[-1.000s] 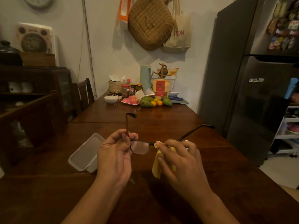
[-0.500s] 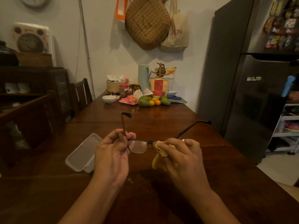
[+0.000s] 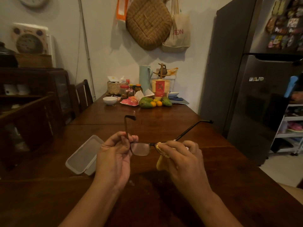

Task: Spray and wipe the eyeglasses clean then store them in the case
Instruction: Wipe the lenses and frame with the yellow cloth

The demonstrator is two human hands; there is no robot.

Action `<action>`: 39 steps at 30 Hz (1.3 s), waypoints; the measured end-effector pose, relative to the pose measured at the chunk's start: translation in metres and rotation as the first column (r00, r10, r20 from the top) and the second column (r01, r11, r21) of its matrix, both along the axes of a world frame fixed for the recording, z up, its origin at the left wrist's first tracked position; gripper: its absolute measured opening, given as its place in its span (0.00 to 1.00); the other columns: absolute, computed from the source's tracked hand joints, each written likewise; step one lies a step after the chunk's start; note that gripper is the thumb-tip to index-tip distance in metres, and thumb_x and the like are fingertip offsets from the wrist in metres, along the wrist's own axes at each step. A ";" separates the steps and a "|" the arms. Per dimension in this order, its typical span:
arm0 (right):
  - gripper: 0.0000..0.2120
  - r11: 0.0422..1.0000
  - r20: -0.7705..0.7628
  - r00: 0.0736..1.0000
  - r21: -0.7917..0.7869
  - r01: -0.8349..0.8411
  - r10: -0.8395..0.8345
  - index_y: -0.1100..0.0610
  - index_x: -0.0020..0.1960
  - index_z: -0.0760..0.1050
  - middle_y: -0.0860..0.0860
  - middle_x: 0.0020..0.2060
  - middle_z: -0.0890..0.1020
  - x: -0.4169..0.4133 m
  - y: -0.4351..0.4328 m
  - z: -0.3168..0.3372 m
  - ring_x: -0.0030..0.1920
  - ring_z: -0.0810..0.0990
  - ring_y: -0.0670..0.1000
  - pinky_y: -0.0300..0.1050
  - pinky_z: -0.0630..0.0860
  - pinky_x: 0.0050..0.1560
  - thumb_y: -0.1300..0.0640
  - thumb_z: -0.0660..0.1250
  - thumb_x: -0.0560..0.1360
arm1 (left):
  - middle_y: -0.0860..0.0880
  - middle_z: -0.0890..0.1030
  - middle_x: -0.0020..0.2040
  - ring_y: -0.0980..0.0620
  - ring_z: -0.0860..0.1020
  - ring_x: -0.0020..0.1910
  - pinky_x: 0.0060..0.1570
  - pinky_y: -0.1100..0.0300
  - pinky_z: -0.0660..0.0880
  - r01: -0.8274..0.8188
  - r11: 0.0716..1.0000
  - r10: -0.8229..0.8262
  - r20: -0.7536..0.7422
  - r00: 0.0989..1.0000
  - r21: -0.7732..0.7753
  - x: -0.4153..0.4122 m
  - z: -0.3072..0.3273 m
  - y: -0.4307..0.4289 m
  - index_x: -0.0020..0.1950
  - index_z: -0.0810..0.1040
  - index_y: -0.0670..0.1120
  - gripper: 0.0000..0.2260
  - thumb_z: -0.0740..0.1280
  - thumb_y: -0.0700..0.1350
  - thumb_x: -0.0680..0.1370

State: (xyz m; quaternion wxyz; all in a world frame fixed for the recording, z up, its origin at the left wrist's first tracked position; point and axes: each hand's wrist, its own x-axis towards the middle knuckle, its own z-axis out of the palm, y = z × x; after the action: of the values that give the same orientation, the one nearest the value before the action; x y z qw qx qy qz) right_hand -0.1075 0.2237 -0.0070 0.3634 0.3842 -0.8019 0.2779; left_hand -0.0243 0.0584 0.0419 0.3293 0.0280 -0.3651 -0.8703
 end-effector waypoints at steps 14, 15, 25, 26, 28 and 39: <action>0.22 1.000 -0.012 1.000 -0.009 -0.023 0.023 0.43 0.64 0.78 0.36 0.60 0.78 -0.002 0.003 0.001 0.55 0.62 0.44 0.44 0.64 0.48 0.57 0.75 0.72 | 0.47 0.82 0.35 0.50 0.82 0.40 0.41 0.61 0.81 0.003 1.000 -0.003 0.004 1.000 -0.001 0.002 0.000 -0.002 0.32 0.84 0.48 0.15 0.63 0.31 0.67; 0.21 0.999 -0.002 0.999 0.000 -0.049 0.049 0.42 0.64 0.77 0.35 0.60 0.77 -0.004 0.003 0.000 0.55 0.62 0.43 0.42 0.63 0.48 0.56 0.73 0.74 | 0.47 0.81 0.35 0.50 0.82 0.40 0.42 0.61 0.81 -0.001 1.000 0.001 0.005 1.000 -0.001 0.001 0.000 -0.003 0.32 0.83 0.48 0.15 0.63 0.31 0.67; 0.15 0.998 -0.094 0.994 -0.006 -0.064 0.063 0.43 0.58 0.81 0.38 0.56 0.81 -0.007 0.009 0.002 0.54 0.70 0.49 0.48 0.68 0.44 0.51 0.72 0.72 | 0.48 0.80 0.34 0.54 0.82 0.36 0.48 0.57 0.82 -0.009 1.000 0.009 -0.037 0.999 0.008 -0.003 -0.004 -0.014 0.38 0.81 0.46 0.12 0.63 0.31 0.67; 0.17 0.998 -0.076 0.995 0.005 -0.067 0.068 0.43 0.61 0.79 0.39 0.58 0.80 -0.006 0.007 0.002 0.54 0.69 0.48 0.47 0.67 0.45 0.52 0.71 0.72 | 0.48 0.80 0.34 0.54 0.82 0.36 0.48 0.57 0.82 -0.006 1.000 0.006 -0.045 0.999 -0.005 -0.003 -0.004 -0.014 0.40 0.79 0.44 0.10 0.63 0.32 0.67; 0.24 0.995 -0.017 0.995 0.024 -0.101 0.101 0.43 0.67 0.75 0.38 0.62 0.76 -0.003 0.003 0.000 0.55 0.66 0.46 0.46 0.68 0.47 0.56 0.73 0.73 | 0.49 0.80 0.33 0.54 0.82 0.36 0.47 0.58 0.81 -0.003 0.999 0.001 -0.051 0.999 -0.042 -0.003 -0.005 -0.013 0.43 0.76 0.42 0.08 0.63 0.33 0.68; 0.15 0.976 0.025 0.978 0.061 -0.209 0.208 0.41 0.61 0.78 0.37 0.58 0.79 0.000 0.000 0.000 0.52 0.71 0.43 0.45 0.63 0.45 0.52 0.66 0.75 | 0.49 0.78 0.34 0.54 0.80 0.35 0.47 0.58 0.80 -0.005 0.999 0.000 -0.098 0.995 -0.053 -0.003 -0.007 -0.024 0.36 0.78 0.43 0.07 0.63 0.34 0.69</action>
State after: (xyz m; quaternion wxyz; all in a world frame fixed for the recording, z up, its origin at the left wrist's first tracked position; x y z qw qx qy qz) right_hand -0.1076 0.2233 -0.0068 0.3122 0.4748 -0.7691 0.2924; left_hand -0.0269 0.0341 0.0350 0.3487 -0.0230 -0.3714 -0.8602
